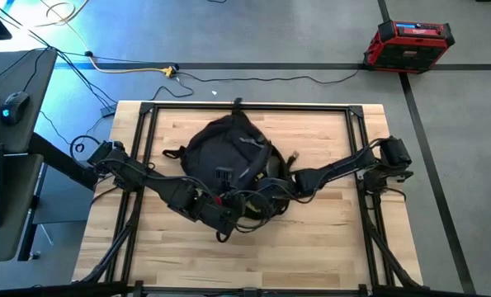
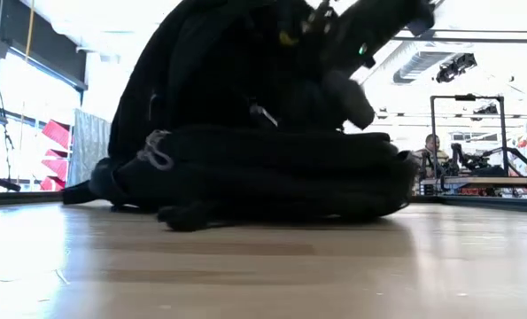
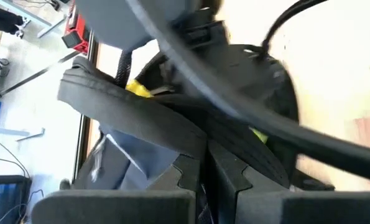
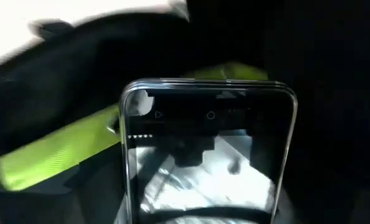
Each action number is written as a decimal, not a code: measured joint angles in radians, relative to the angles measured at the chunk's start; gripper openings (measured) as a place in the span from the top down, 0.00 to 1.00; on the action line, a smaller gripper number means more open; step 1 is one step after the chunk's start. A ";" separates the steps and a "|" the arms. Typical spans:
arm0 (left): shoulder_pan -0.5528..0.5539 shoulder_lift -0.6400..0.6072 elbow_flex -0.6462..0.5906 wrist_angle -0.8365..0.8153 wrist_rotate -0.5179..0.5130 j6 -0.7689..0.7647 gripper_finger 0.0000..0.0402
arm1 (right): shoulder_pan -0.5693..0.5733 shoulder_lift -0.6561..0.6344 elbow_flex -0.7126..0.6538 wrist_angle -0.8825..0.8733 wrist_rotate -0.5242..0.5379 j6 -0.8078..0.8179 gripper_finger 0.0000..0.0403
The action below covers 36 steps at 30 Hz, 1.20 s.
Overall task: Unpack backpack
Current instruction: Put the cellphone into the backpack, then close the backpack
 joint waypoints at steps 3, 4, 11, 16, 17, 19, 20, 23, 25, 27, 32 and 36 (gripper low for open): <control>0.002 0.000 0.000 -0.011 0.000 -0.007 1.00 | -0.017 0.000 0.011 -0.016 0.035 0.035 0.05; 0.002 0.000 0.000 -0.012 0.000 -0.011 1.00 | -0.020 0.000 0.021 -0.035 0.044 0.044 0.07; 0.001 -0.001 0.001 -0.019 0.004 -0.034 1.00 | -0.010 0.000 0.076 -0.131 0.041 0.024 0.14; 0.000 -0.002 0.002 -0.053 0.008 -0.068 1.00 | 0.043 0.000 0.127 -0.315 0.047 0.038 0.15; -0.001 -0.002 0.002 -0.061 0.008 -0.074 1.00 | 0.061 0.000 0.138 -0.363 0.071 0.075 0.14; -0.001 -0.002 0.002 -0.078 0.008 -0.085 1.00 | 0.097 -0.001 0.158 -0.442 0.124 0.169 0.14; -0.001 -0.002 0.002 -0.081 0.008 -0.089 1.00 | 0.117 -0.003 0.163 -0.478 0.129 0.202 0.14; -0.001 -0.002 0.002 -0.080 0.008 -0.090 1.00 | 0.177 -0.008 0.165 -0.570 0.156 0.295 0.14; -0.001 -0.002 0.000 -0.082 0.011 -0.090 1.00 | 0.214 -0.017 0.165 -0.641 0.166 0.365 0.14; -0.001 -0.002 -0.010 -0.080 0.023 -0.085 1.00 | 0.244 -0.029 0.157 -0.680 0.148 0.431 0.14; -0.007 -0.002 -0.058 -0.076 0.131 0.016 1.00 | 0.293 -0.072 0.104 -0.709 0.059 0.544 0.14; -0.011 -0.002 -0.120 -0.077 0.166 0.069 1.00 | 0.310 -0.132 0.074 -0.711 0.067 0.634 0.14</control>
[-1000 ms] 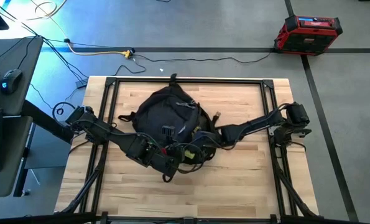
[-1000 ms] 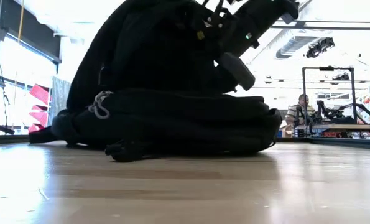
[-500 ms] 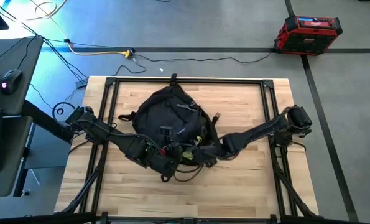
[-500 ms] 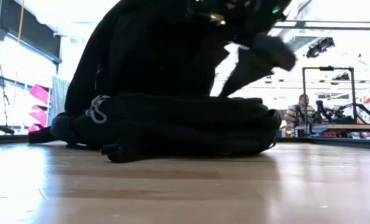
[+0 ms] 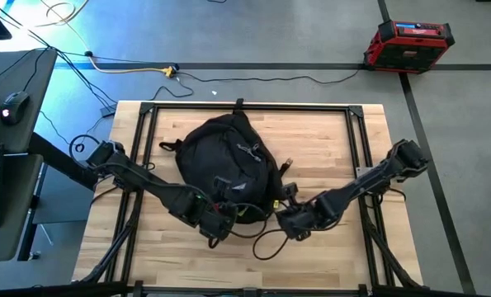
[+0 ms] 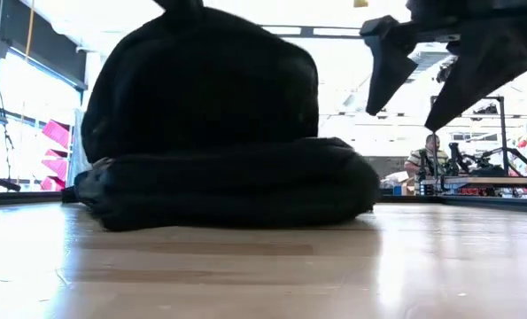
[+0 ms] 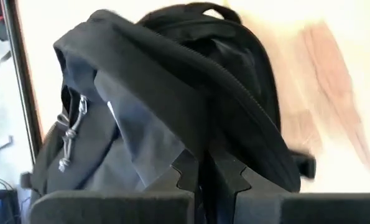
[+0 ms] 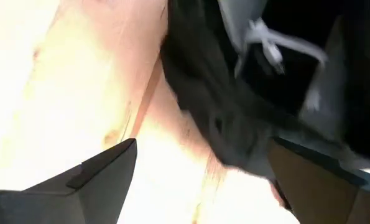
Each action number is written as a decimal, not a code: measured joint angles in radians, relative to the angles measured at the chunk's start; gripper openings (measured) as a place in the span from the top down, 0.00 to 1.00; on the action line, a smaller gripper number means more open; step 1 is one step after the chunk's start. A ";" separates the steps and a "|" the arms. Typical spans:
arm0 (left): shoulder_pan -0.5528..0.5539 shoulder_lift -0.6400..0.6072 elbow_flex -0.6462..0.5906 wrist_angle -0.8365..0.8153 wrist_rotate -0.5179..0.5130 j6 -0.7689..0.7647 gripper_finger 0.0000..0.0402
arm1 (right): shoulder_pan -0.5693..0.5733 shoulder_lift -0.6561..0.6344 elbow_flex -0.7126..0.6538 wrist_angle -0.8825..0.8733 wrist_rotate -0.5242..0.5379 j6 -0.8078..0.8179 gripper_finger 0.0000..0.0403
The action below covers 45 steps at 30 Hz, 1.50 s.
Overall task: Unpack backpack
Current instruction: Close the backpack
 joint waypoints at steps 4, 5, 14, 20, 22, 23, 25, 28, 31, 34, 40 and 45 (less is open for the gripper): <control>0.016 -0.001 -0.090 0.156 0.023 0.018 1.00 | 0.026 -0.057 -0.013 0.010 0.061 0.062 0.14; 0.022 0.000 -0.116 0.231 0.038 0.035 1.00 | 0.033 -0.068 -0.016 0.008 0.080 0.076 0.14; 0.161 0.000 -0.181 0.676 0.132 0.159 0.85 | 0.124 -0.099 -0.075 0.145 0.251 0.207 0.14; 0.176 0.000 -0.004 0.426 0.183 0.243 0.64 | 0.201 -0.098 -0.182 0.419 0.375 0.236 0.14; 0.149 0.000 0.059 0.301 0.184 0.252 0.60 | 0.224 -0.098 -0.220 0.556 0.406 0.208 0.14; 0.134 0.000 0.084 0.250 0.183 0.252 0.59 | 0.232 -0.098 -0.238 0.623 0.406 0.180 0.14; 0.103 0.000 0.121 0.153 0.183 0.228 0.58 | 0.241 -0.098 -0.274 0.765 0.392 0.122 0.14; 0.061 -0.001 0.129 0.021 0.194 0.129 0.58 | 0.230 -0.098 -0.314 0.886 0.274 0.100 0.14; 0.035 0.003 0.090 -0.089 0.239 0.010 0.59 | 0.202 -0.083 -0.336 0.961 0.110 0.108 0.14; 0.015 0.005 0.003 -0.136 0.187 -0.063 0.60 | 0.171 -0.023 -0.332 0.986 0.026 0.110 0.14; 0.029 0.009 -0.183 -0.014 0.076 -0.078 0.63 | 0.092 0.067 -0.253 0.815 0.143 0.196 0.14; 0.069 0.011 -0.295 0.241 0.140 -0.072 0.67 | 0.011 0.064 -0.201 0.531 0.429 0.393 0.14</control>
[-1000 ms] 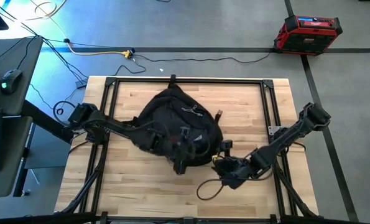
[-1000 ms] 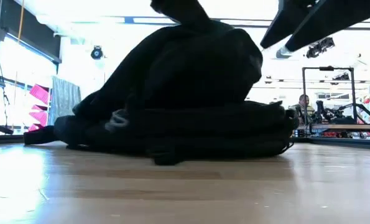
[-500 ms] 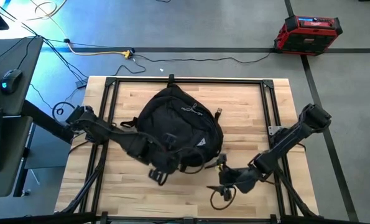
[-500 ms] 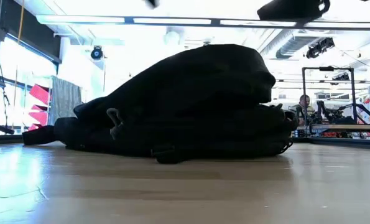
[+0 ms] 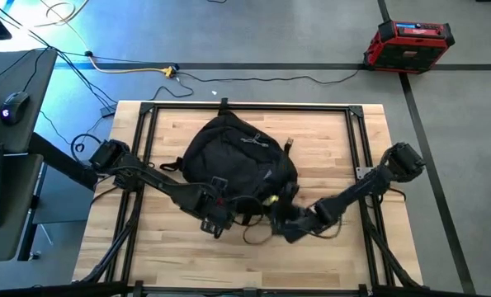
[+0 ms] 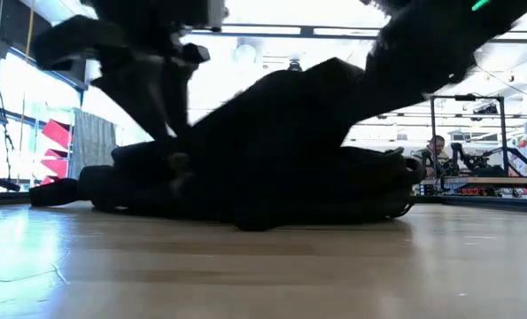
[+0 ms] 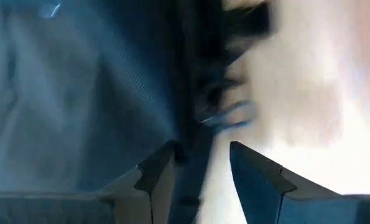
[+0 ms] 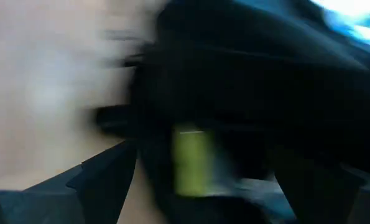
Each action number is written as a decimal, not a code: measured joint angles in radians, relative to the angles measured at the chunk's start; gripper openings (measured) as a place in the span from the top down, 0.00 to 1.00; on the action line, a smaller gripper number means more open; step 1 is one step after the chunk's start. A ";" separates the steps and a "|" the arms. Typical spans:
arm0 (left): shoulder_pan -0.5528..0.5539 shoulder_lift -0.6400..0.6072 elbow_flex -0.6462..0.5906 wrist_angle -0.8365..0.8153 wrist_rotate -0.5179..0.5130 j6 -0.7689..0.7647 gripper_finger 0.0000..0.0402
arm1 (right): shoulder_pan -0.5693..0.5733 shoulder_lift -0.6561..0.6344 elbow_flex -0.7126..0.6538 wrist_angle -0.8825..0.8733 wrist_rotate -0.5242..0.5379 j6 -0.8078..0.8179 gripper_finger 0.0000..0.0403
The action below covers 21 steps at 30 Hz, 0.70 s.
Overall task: Unpack backpack
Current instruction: Close the backpack
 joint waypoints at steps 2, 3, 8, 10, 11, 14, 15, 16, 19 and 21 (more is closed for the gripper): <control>0.002 0.000 0.002 0.086 0.021 -0.004 0.70 | -0.046 0.000 0.020 -0.177 0.070 0.108 0.14; -0.001 0.000 0.017 0.115 0.018 -0.008 0.71 | -0.069 0.000 0.033 -0.258 0.082 0.164 0.14; -0.043 -0.002 0.117 0.091 -0.142 -0.008 0.79 | -0.098 0.000 0.106 -0.600 0.163 0.375 0.14; -0.057 -0.006 0.129 0.094 -0.148 0.013 0.82 | -0.056 0.000 0.134 -0.656 0.195 0.389 0.14; -0.062 -0.007 0.129 0.086 -0.130 0.028 0.82 | -0.030 0.000 0.147 -0.652 0.208 0.380 0.14; -0.075 0.003 0.112 0.050 -0.074 0.093 0.82 | 0.056 0.000 0.165 -0.561 0.208 0.252 0.14; -0.080 0.006 0.097 0.033 -0.072 0.119 0.82 | 0.085 0.000 0.162 -0.489 0.199 0.187 0.14; -0.084 0.007 0.080 0.012 -0.077 0.138 0.81 | 0.113 0.000 0.153 -0.405 0.183 0.113 0.14; -0.088 0.007 0.021 0.005 -0.156 0.150 0.78 | 0.176 0.010 0.124 -0.162 0.125 -0.131 0.14; -0.086 0.007 -0.020 -0.002 -0.208 0.145 0.75 | 0.200 0.034 0.111 -0.050 0.099 -0.254 0.14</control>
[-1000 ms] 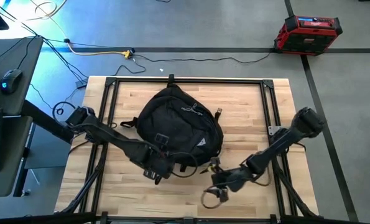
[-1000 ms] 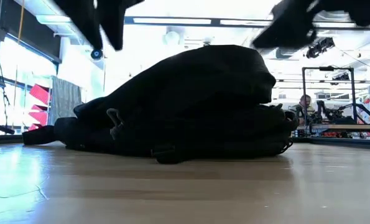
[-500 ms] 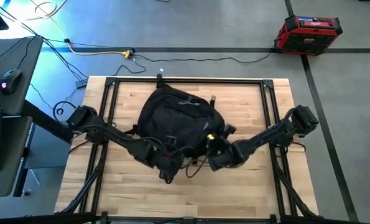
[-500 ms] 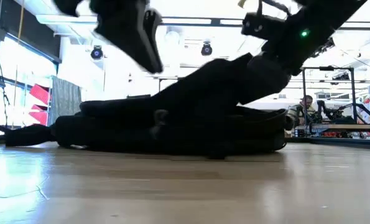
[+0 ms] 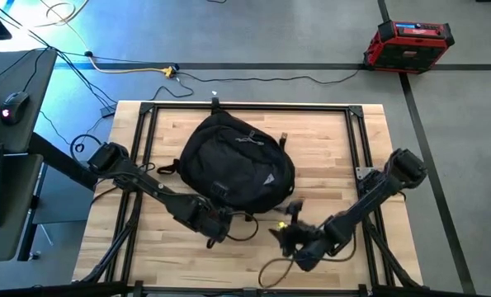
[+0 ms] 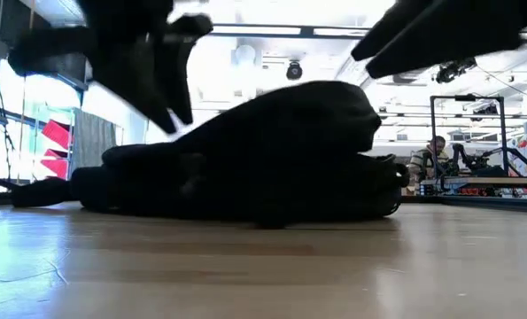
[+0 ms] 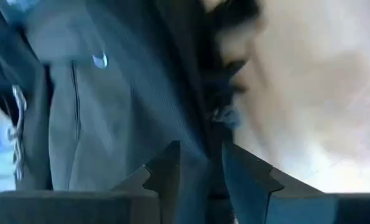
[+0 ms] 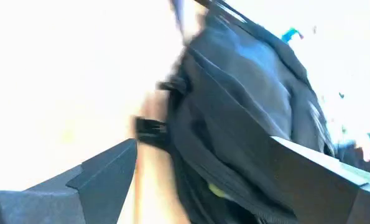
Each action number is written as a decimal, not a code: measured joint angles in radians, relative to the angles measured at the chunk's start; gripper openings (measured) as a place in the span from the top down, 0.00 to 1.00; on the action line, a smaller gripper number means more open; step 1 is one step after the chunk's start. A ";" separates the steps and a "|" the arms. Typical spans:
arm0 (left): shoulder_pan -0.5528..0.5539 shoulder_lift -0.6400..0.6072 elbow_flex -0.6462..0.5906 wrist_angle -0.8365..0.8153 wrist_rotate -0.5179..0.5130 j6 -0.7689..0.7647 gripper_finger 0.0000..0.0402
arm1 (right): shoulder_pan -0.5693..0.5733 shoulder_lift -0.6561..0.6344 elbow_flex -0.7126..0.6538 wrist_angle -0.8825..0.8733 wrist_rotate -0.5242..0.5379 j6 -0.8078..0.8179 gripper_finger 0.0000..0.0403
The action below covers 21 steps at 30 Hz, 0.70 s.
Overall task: Unpack backpack
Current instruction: Close the backpack
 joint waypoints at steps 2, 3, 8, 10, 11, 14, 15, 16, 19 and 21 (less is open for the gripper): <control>0.012 0.000 -0.044 0.010 -0.024 -0.003 0.72 | 0.000 0.030 -0.005 0.081 -0.042 -0.107 0.14; 0.018 0.000 -0.067 0.013 -0.026 -0.006 0.70 | -0.005 0.044 -0.005 0.114 -0.070 -0.151 0.14; 0.050 0.000 -0.153 0.030 -0.044 -0.052 0.66 | -0.047 0.104 -0.005 0.200 -0.152 -0.213 0.14; 0.057 0.000 -0.178 0.064 -0.069 -0.063 0.68 | -0.067 0.106 -0.005 0.203 -0.162 -0.202 0.14; 0.061 0.000 -0.182 0.085 -0.073 -0.066 0.71 | -0.077 0.105 -0.005 0.208 -0.170 -0.186 0.14; 0.068 0.000 -0.171 0.161 -0.081 -0.063 0.89 | -0.100 0.105 -0.005 0.230 -0.216 -0.169 0.14; 0.068 0.000 -0.162 0.178 -0.087 -0.056 0.94 | -0.104 0.105 -0.005 0.241 -0.243 -0.174 0.14; 0.067 0.000 -0.150 0.193 -0.105 -0.055 0.97 | -0.108 0.105 -0.005 0.247 -0.270 -0.186 0.14; 0.055 0.000 -0.099 0.221 -0.203 -0.049 0.98 | -0.116 0.110 -0.005 0.253 -0.302 -0.190 0.14; 0.052 0.000 -0.056 0.232 -0.249 -0.058 0.99 | -0.119 0.113 -0.005 0.253 -0.278 -0.190 0.14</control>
